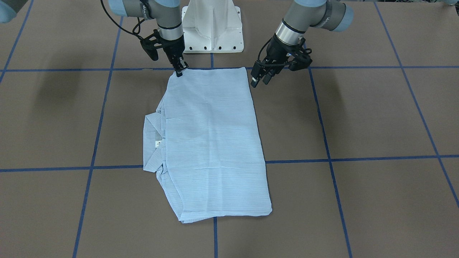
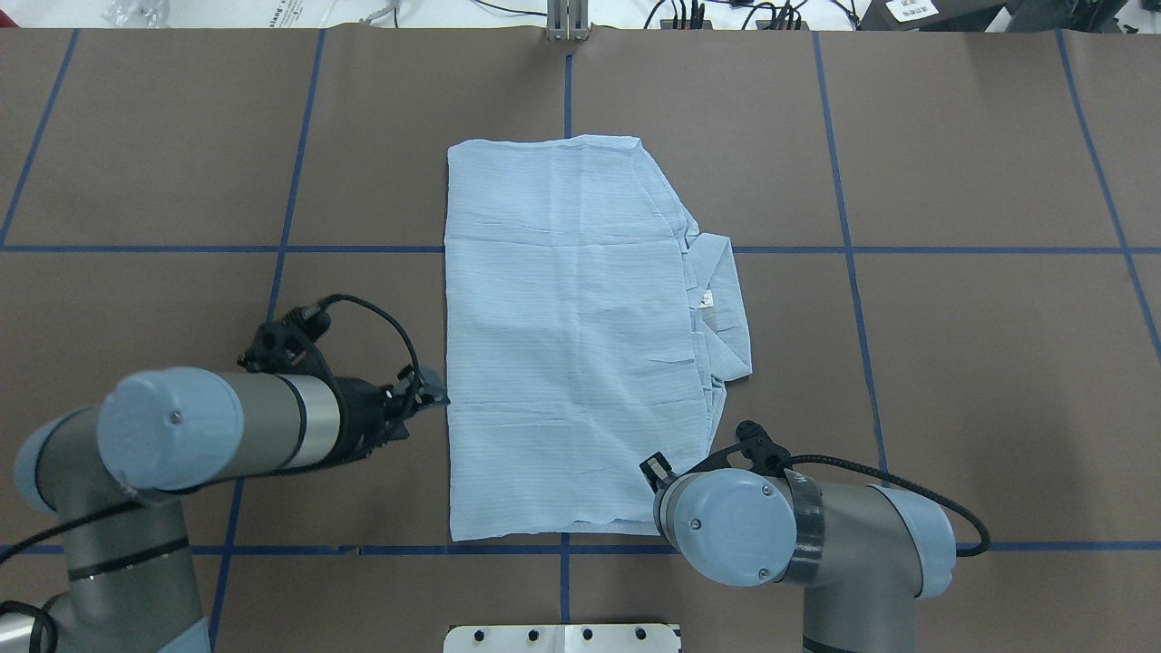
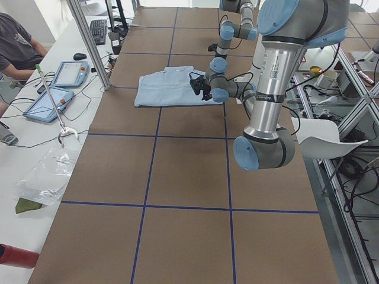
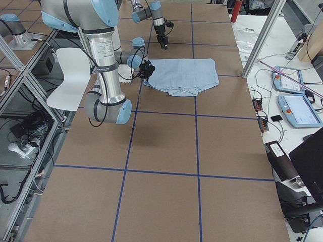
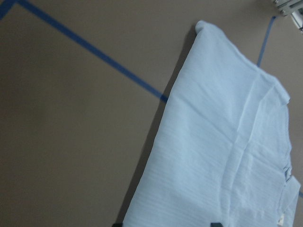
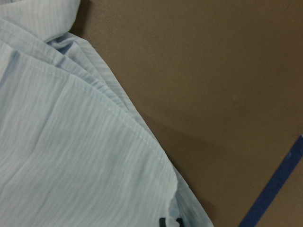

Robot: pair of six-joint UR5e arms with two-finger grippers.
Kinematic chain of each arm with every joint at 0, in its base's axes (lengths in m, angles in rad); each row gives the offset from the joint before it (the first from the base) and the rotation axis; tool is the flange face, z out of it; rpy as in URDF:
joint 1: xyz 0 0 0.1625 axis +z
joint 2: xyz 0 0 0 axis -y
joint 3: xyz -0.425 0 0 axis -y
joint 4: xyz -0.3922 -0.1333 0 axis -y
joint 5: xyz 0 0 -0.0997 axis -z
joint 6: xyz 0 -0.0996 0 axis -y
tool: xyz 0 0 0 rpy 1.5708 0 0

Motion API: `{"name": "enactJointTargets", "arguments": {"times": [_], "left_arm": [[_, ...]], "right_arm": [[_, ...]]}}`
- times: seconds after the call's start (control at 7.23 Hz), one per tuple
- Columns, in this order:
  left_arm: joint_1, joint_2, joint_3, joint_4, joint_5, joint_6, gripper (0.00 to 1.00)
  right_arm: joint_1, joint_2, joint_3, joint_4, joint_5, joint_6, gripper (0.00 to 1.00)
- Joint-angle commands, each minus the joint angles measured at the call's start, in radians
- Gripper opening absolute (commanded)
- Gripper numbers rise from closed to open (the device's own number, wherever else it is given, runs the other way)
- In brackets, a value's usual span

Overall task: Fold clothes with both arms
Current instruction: 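Grasp the near corner with the right gripper while the left gripper reaches over, then lift the near edge with both grippers and fold it away from the robot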

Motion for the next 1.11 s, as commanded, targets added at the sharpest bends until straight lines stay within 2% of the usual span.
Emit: {"name": "enactJointTargets", "arguments": {"times": [0.0,0.41,0.69,0.83,0.97], "left_arm": [[0.121,-0.009,0.017,0.021,0.041,-0.078,0.65],[0.152,-0.016,0.054,0.021,0.042,-0.087,0.63],[0.159,-0.033,0.068,0.021,0.042,-0.098,0.59],[0.159,-0.033,0.07,0.021,0.042,-0.101,0.53],[0.164,-0.033,0.074,0.021,0.044,-0.104,0.52]], "right_arm": [[0.0,0.0,0.001,0.001,0.001,0.0,0.0],[-0.001,0.002,0.001,0.006,0.001,-0.002,0.0],[-0.001,0.002,-0.001,0.006,0.001,-0.002,0.0],[-0.001,0.002,-0.001,0.006,0.001,-0.002,0.0],[-0.001,0.002,-0.001,0.006,0.001,-0.002,0.0]]}}
